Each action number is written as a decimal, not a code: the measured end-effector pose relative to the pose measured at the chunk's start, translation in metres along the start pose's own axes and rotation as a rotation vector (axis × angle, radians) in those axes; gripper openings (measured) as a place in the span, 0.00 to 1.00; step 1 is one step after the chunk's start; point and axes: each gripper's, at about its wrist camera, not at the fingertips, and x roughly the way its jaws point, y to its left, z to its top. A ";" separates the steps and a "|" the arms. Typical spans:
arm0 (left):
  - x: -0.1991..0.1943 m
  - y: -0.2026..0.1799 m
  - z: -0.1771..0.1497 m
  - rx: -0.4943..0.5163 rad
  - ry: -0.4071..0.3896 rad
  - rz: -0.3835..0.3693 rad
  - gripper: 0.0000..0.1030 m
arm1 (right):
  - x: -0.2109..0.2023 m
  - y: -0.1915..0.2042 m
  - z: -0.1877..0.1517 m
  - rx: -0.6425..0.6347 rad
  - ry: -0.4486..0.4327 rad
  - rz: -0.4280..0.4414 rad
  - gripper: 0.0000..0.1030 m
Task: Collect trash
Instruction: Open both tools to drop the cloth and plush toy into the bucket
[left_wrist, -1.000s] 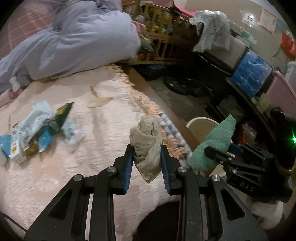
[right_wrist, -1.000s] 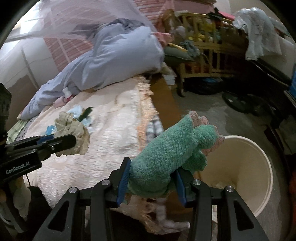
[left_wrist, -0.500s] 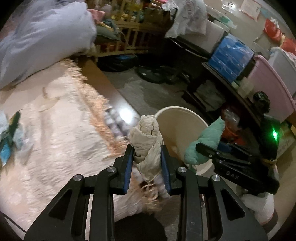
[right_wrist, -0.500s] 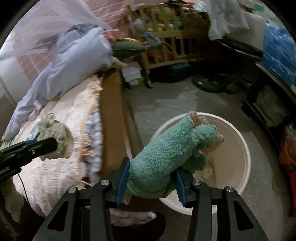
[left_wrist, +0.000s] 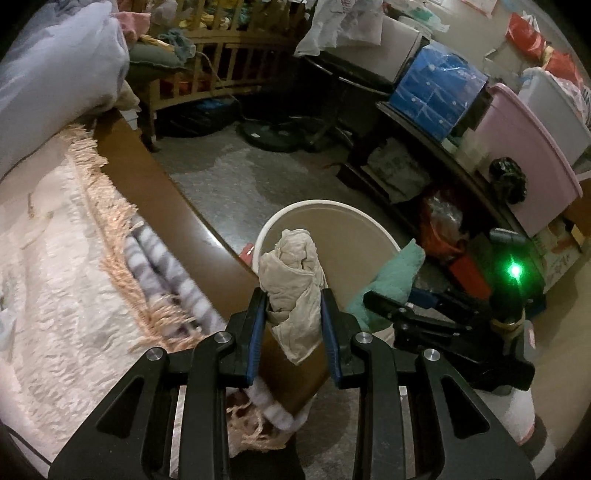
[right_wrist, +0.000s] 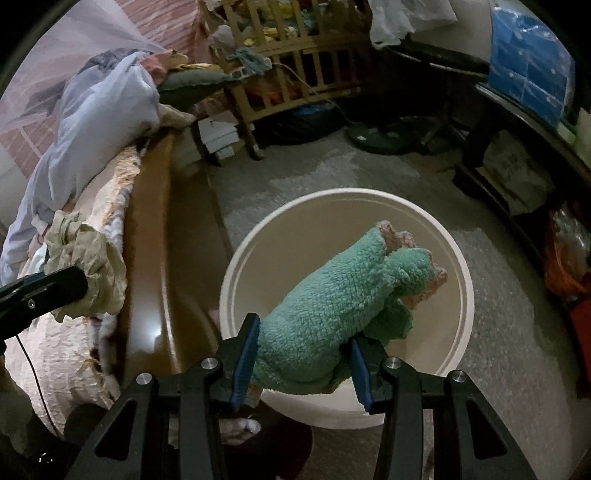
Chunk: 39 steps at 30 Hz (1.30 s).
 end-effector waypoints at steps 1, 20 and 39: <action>0.001 0.000 0.001 -0.001 0.000 -0.005 0.26 | 0.002 -0.002 0.000 0.007 0.004 -0.001 0.41; -0.006 0.008 0.002 -0.034 -0.029 -0.039 0.56 | 0.004 -0.012 0.005 0.043 0.015 -0.005 0.71; -0.076 0.082 -0.033 -0.122 -0.118 0.203 0.56 | -0.011 0.076 0.009 -0.111 -0.008 0.061 0.71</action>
